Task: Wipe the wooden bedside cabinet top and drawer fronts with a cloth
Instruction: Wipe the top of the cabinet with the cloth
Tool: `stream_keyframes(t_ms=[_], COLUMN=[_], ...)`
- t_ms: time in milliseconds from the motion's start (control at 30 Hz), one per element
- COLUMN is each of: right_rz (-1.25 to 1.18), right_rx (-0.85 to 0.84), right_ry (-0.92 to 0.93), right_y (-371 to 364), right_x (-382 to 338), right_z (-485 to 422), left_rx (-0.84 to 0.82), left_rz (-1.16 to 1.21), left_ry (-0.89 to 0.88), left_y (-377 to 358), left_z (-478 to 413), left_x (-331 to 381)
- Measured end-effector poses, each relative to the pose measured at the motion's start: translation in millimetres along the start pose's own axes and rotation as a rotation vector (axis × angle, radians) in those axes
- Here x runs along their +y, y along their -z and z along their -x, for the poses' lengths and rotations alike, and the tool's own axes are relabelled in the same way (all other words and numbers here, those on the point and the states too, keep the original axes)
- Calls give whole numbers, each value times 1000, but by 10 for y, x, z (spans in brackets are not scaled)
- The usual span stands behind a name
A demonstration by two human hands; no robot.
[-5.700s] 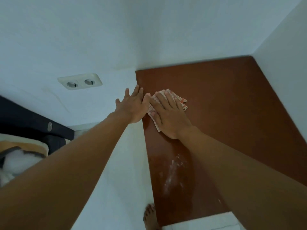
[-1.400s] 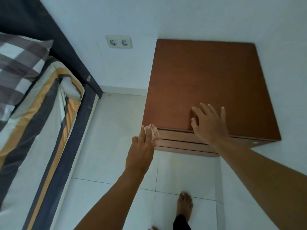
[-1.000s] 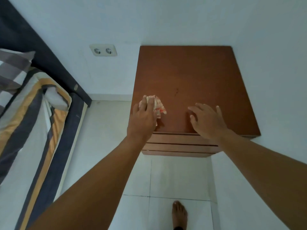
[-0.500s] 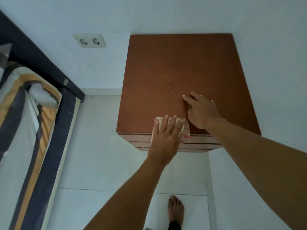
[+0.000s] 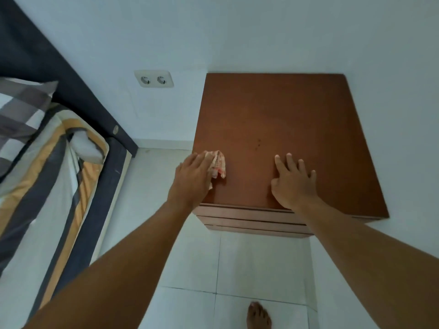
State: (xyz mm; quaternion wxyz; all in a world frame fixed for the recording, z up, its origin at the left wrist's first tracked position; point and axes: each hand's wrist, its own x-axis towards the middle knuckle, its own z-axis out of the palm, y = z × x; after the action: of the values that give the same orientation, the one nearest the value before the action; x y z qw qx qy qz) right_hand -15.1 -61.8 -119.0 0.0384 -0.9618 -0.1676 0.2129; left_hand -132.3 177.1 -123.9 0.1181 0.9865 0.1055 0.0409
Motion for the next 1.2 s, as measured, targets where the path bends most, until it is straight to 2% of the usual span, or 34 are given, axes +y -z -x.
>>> stream_keyframes(t_ms=[100,233,333,500,633,733,833,933,1067,1200], right_rz=[14,25,51,78,140,116,-11,-223,-693,-1067], right_rx=[64,98,101,32,-67,-28,134,142,-12,-109], right_ry=[21,39,45,51,14,69,250,315,257,70], right_y=[-85,-136,-150,-50,105,210,180,77,-50,-185], right_x=[55,88,107,95,32,-69,-222,-374,-639,-901], right_z=[-13,-60,-73,-43,-20,163,513,798,1183,1460], left_rx=[-36,-192,-171,-173,-211,-241,-310,-275,-118,-36], left_rz=[-10,-51,-51,-123,-76,-35,64,100,441,555], left_ry=[103,208,245,143,56,-9,-18,-41,67,61], left_y=[-4,-199,-400,-370,-314,-289,-73,101,412,708], left_z=[-451,-771,-622,-11,568,859,1039,1119,1174,1257], left_x=[-21,9,77,186,300,299,370,362,425,575])
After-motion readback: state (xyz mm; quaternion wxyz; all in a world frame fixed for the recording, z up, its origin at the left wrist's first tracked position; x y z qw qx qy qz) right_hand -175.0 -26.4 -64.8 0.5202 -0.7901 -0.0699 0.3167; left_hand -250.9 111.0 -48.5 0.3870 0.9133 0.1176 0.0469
